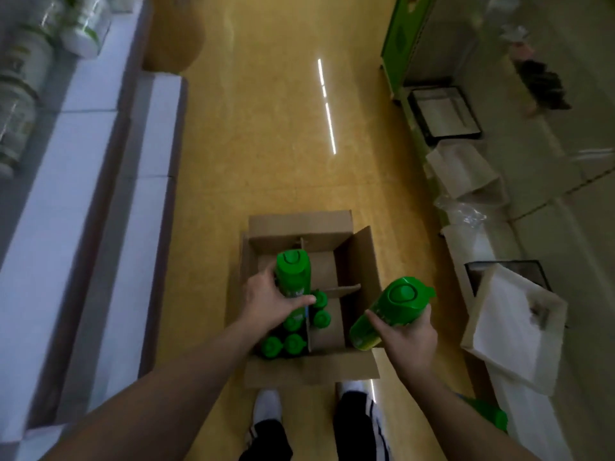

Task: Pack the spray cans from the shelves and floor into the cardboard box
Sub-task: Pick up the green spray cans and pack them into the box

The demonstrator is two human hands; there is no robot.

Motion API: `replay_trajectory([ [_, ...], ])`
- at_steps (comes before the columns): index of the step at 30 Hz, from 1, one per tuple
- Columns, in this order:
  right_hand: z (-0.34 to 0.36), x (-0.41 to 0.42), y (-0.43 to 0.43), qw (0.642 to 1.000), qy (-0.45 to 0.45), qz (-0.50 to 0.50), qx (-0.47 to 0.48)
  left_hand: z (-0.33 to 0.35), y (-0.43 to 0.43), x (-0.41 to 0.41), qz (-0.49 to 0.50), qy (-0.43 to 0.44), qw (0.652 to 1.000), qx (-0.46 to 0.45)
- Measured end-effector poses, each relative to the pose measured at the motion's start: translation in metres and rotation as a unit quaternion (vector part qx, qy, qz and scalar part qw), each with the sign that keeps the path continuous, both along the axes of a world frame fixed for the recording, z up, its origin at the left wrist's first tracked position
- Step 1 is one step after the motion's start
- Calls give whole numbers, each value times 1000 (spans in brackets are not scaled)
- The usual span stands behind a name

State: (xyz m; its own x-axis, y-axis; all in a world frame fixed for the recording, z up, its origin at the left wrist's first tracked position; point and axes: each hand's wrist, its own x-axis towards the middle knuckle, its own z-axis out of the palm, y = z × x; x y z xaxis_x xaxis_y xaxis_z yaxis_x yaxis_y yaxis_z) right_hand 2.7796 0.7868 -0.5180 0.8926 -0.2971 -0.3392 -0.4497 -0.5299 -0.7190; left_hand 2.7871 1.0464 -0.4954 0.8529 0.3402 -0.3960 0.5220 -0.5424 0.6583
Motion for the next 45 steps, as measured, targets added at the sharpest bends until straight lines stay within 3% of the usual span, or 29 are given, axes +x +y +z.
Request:
replay_trajectory([
  [9,-105,45,-31,999,7,40,4,-131,-75,-49,-29,88,994,-61],
  [18,-190,56,-37,999,-2,39,21,-221,-95,-58,-24,94,994,-53],
  [22,-217,57,-34,999,-11,33,14,-259,-87,-62,-74,45,996,-8],
  [31,-265,44,-26,999,12,37,-6,-293,-109,-59,-238,-61,969,-19],
  [45,-277,49,-23,999,19,29,1,-299,-98,-58,-230,-87,967,-65],
])
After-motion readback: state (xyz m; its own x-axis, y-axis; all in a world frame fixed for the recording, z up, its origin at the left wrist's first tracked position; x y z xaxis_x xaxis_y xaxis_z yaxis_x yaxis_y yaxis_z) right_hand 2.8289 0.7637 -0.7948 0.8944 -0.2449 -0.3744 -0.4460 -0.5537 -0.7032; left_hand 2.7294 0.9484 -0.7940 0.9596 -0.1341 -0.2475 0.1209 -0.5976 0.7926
